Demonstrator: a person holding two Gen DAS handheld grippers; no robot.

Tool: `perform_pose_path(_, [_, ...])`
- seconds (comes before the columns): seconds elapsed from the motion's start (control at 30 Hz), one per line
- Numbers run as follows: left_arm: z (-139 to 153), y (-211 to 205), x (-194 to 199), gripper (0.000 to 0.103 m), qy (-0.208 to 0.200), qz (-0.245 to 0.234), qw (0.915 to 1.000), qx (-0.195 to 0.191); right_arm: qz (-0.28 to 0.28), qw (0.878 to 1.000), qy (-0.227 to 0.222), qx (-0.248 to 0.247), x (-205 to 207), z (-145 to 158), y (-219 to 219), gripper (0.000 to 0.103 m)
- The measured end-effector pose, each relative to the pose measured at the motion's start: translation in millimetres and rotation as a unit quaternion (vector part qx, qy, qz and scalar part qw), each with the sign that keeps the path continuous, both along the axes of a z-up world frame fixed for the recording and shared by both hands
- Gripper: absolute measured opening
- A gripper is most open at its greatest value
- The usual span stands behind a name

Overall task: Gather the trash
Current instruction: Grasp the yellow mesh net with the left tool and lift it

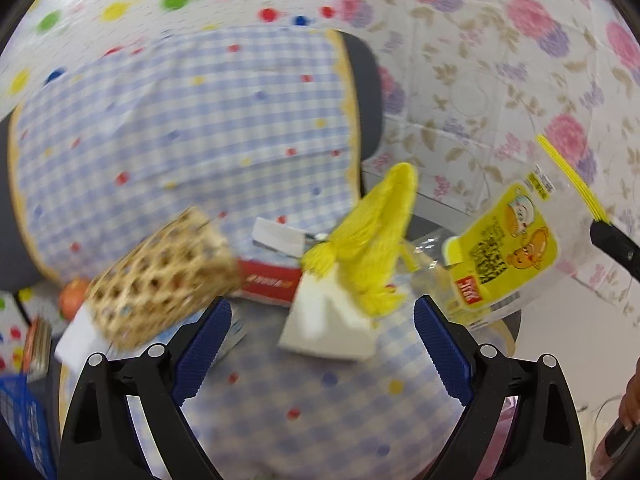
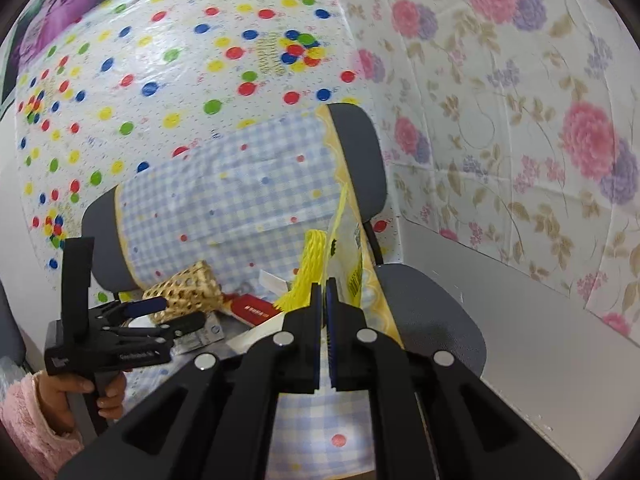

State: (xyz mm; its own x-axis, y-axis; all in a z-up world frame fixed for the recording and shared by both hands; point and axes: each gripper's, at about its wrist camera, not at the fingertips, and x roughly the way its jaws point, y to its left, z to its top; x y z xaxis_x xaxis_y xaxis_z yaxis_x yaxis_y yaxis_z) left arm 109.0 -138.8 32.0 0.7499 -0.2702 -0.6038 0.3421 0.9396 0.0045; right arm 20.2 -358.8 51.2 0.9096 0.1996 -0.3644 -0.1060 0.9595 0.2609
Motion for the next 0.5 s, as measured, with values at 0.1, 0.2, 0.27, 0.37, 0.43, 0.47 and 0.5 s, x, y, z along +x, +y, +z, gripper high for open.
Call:
perform_pose_path(0.1, [-8.8, -31.5, 14.9, 0.091, -0.003, -0.031, 0.9989, 0.034, -0.006, 1.0, 0.002, 0.015, 1.5, -2.4, -12.5, 0.003])
perform_pose_path(0.2, [-22.7, -61.8, 37.1, 0.091, -0.006, -0.064, 0.9953, 0.072, -0.005, 1.0, 0.01, 0.028, 4.9, -4.9, -23.3, 0.003])
perform_pose_path(0.27, [-32.5, -75.0, 55.3, 0.084, -0.001, -0.075, 0.9935, 0.086, -0.004, 0.999, 0.011, 0.035, 5.4, -4.4, -28.0, 0.003])
perform_pose_path(0.37, [-47.0, -88.0, 81.6, 0.056, 0.029, -0.087, 0.9919, 0.088, -0.001, 0.999, 0.01, 0.039, 4.7, -1.3, -30.2, 0.003])
perform_pose_path(0.43, [-51.9, -88.9, 90.0, 0.043, 0.035, -0.089, 0.9923, 0.078, 0.0, 0.999, 0.008, 0.035, 3.7, 0.5, -29.0, 0.003])
perform_pose_path(0.47, [-52.9, -87.2, 92.6, 0.035, 0.042, -0.091, 0.9925, 0.07, -0.003, 1.0, 0.006, 0.029, 2.5, 1.7, -28.3, 0.003])
perform_pose_path(0.5, [-53.2, -83.7, 94.4, 0.019, 0.05, -0.096, 0.9925, 0.056, -0.007, 1.0, 0.004, 0.024, 1.2, 2.9, -28.3, 0.003])
